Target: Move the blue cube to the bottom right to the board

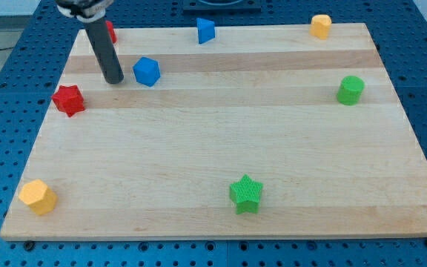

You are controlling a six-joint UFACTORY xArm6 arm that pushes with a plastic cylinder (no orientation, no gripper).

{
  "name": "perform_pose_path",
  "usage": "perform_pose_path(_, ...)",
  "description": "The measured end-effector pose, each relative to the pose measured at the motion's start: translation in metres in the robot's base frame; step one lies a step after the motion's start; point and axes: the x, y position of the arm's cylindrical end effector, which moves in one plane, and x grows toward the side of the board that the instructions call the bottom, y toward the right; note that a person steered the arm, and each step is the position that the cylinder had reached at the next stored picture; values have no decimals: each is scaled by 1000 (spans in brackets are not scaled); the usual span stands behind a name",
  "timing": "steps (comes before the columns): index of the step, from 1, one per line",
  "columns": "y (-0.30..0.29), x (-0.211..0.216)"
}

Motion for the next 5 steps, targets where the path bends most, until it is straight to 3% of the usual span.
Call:
perform_pose_path(3,99,-5)
perform_pose_path(5,122,41)
